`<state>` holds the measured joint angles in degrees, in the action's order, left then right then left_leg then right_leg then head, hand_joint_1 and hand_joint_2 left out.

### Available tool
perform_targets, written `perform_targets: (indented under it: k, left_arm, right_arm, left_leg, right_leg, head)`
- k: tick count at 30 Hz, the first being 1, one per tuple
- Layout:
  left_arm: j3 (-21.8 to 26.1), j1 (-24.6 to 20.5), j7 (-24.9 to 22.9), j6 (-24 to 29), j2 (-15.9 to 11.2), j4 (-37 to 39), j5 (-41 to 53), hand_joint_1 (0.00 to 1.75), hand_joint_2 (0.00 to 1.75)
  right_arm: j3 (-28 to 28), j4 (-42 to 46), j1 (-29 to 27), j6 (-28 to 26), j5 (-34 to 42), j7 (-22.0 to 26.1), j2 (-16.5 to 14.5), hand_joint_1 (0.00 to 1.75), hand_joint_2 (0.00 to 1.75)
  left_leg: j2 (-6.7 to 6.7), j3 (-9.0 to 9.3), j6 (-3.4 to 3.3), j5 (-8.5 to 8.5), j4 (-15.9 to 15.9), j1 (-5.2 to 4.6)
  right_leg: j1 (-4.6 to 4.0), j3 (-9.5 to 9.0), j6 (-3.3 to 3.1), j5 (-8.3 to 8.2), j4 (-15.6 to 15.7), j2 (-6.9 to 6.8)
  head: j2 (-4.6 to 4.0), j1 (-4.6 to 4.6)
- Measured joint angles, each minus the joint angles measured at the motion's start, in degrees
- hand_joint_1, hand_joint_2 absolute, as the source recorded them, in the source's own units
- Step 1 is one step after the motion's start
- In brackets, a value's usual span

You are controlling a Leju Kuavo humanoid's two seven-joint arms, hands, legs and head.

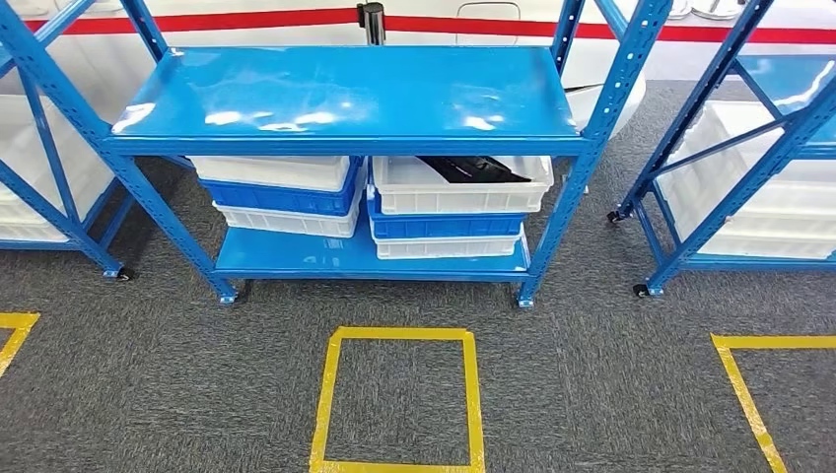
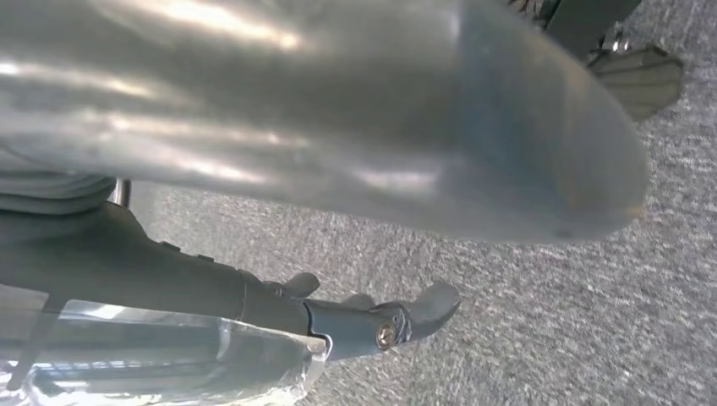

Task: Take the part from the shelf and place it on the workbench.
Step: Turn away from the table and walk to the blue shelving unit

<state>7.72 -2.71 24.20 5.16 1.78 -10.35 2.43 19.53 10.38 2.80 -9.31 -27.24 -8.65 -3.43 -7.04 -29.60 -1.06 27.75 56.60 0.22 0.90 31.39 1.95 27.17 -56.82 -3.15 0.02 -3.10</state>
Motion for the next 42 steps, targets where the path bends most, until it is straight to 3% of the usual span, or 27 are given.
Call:
perform_targets:
  k: [1,3,5,7,8,9,12,14,16,20,21,25,30,31,34,35,42]
  left_arm:
    - [0.0,-0.14,0.09,-0.02,0.03,-0.01,0.02,0.0,0.0]
    - [-0.01,-0.25,0.26,-0.02,0.12,-0.02,0.04,0.0,0.0]
    - [-0.02,-0.03,0.33,0.03,0.16,0.01,0.07,0.0,0.0]
    - [-0.01,0.22,0.28,0.32,0.18,0.04,0.04,0.0,0.0]
    - [0.0,0.27,0.17,0.61,0.19,0.05,0.03,0.0,0.0]
    - [0.01,0.29,-0.01,0.96,0.2,0.05,0.02,0.0,0.0]
    - [0.04,0.25,-0.57,1.85,0.2,0.04,0.02,0.0,0.0]
    - [0.06,0.19,-0.75,2.09,0.27,0.04,0.02,0.0,0.0]
    - [0.07,0.21,-0.89,2.24,0.38,0.04,0.02,0.0,0.0]
    - [0.09,0.23,-2.1,3.11,0.43,0.04,0.17,0.0,1.75]
    - [0.09,0.23,-2.42,3.42,0.45,0.04,0.26,0.0,1.75]
    - [0.19,0.24,-2.63,4.09,0.68,0.04,0.39,0.0,1.75]
    - [0.04,0.76,-3.91,4.19,0.78,-0.44,0.7,0.0,1.75]
    - [-0.12,1.11,-4.66,3.98,0.75,-0.75,0.7,0.0,1.31]
    - [-0.72,2.4,-7.21,2.96,0.6,-1.91,0.51,0.0,0.0]
    - [-1.01,2.88,-8.11,2.54,0.51,-2.37,0.37,0.0,0.0]
    - [-3.14,5.97,-14.3,-0.37,-0.11,-5.81,-0.72,0.0,0.0]
  right_arm:
    - [0.01,0.0,-0.06,-0.05,-0.1,-0.06,-0.01,0.0,0.0]
    - [0.02,0.0,-0.1,-0.15,-0.3,-0.14,0.03,0.0,0.0]
    - [0.03,0.0,0.02,-0.26,-0.46,-0.17,0.02,0.0,0.0]
    - [0.03,0.0,-0.01,-0.74,-0.86,-0.26,-0.03,0.0,0.0]
    - [0.02,0.0,-0.09,-1.18,-1.3,-0.39,-0.04,0.0,0.0]
    - [-0.01,0.0,-0.14,-1.72,-1.85,-0.56,-0.04,0.0,0.0]
    - [-0.05,0.0,-0.09,-2.97,-3.12,-0.93,-0.08,0.0,0.0]
    - [-0.05,0.0,-0.03,-3.29,-3.39,-1.04,-0.09,0.0,0.0]
    - [-0.05,0.0,-0.02,-3.37,-3.52,-1.1,-0.05,0.0,0.0]
    - [-0.16,0.0,0.06,-3.56,-4.3,-1.65,-0.04,0.0,0.0]
    - [-0.25,0.0,0.06,-3.64,-4.62,-1.86,-0.04,0.0,0.0]
    - [-0.6,0.0,0.05,-3.84,-5.44,-2.1,-0.04,0.0,1.75]
    - [-1.96,0.42,-0.58,-3.3,-3.95,-1.73,0.07,0.0,1.75]
    - [-2.61,0.71,-0.95,-2.87,-2.86,-1.43,0.13,0.0,1.75]
    - [-4.59,1.81,-2.32,-1.33,1.02,-0.23,0.41,0.0,0.44]
    - [-5.29,2.24,-2.81,-0.78,2.45,0.22,0.54,0.0,0.0]
    - [-10.19,5.53,-5.97,3.09,12.02,3.36,1.55,0.0,0.0]
  left_leg:
    - [-0.09,0.1,0.36,0.14,0.12,0.22]
    - [2.18,-0.62,1.09,2.02,2.31,0.68]
    - [5.71,-3.61,1.44,6.3,9.27,0.92]
    - [6.96,-7.01,1.48,9.02,16.22,0.95]
    - [7.07,-7.58,1.41,8.63,17.01,0.95]
    - [7.1,-7.11,1.27,7.15,15.57,0.95]
    - [7.62,-2.07,0.52,1.26,4.27,0.86]
    - [7.93,-0.6,0.5,0.08,0.63,0.72]
    - [7.87,-0.7,0.62,0.01,0.41,0.4]
    - [7.88,-0.88,-0.1,-0.11,0.49,-0.36]
    - [7.88,-0.97,-0.25,-0.19,0.51,-0.49]
    - [7.89,-1.17,-0.5,-0.34,0.56,-0.73]
    - [7.88,-1.16,-0.62,-0.25,0.58,-0.76]
    - [7.88,-1.16,-0.64,-0.24,0.58,-0.76]
    - [7.87,-1.17,-0.64,-0.24,0.58,-0.73]
    - [7.87,-1.17,-0.64,-0.24,0.57,-0.71]
    - [7.87,-1.17,-0.63,-0.24,0.56,-0.57]
  right_leg:
    - [0.27,0.01,-0.47,-0.11,0.07,0.63]
    - [0.68,-0.09,-1.42,-0.45,0.23,1.85]
    - [0.69,-0.02,-2.07,-0.77,0.26,2.93]
    - [0.44,0.12,-2.31,-0.89,0.23,3.95]
    - [0.35,0.11,-2.34,-0.91,0.22,4.4]
    - [0.3,0.05,-2.34,-0.91,0.2,4.78]
    - [0.05,-0.19,-2.23,-0.87,0.14,5.57]
    - [-0.49,0.17,-2.13,-0.64,-0.1,5.73]
    - [-0.79,0.66,-2.0,-0.47,-0.24,5.7]
    - [-0.59,0.58,-1.28,-0.74,-0.16,5.67]
    - [-0.52,0.53,-1.15,-0.82,-0.17,5.67]
    - [-0.32,0.64,-0.95,-0.95,-0.17,5.67]
    - [-0.14,0.65,-0.93,-0.96,-0.15,5.67]
    - [-0.14,0.65,-0.92,-0.96,-0.15,5.67]
    - [-0.15,0.67,-0.92,-0.95,-0.15,5.67]
    - [-0.16,0.67,-0.93,-0.95,-0.15,5.67]
    - [-0.26,0.68,-0.94,-0.94,-0.15,5.67]
  head:
    - [0.0,0.01]
    - [0.0,0.02]
    - [0.0,0.1]
    - [0.0,0.13]
    - [0.0,0.14]
    - [0.0,0.14]
    - [0.0,0.13]
    - [0.0,0.08]
    - [0.0,0.05]
    - [0.0,0.05]
    - [0.0,0.06]
    - [0.0,0.07]
    - [0.0,0.06]
    - [0.0,0.06]
    - [0.0,0.06]
    - [0.0,0.06]
    - [0.0,0.06]
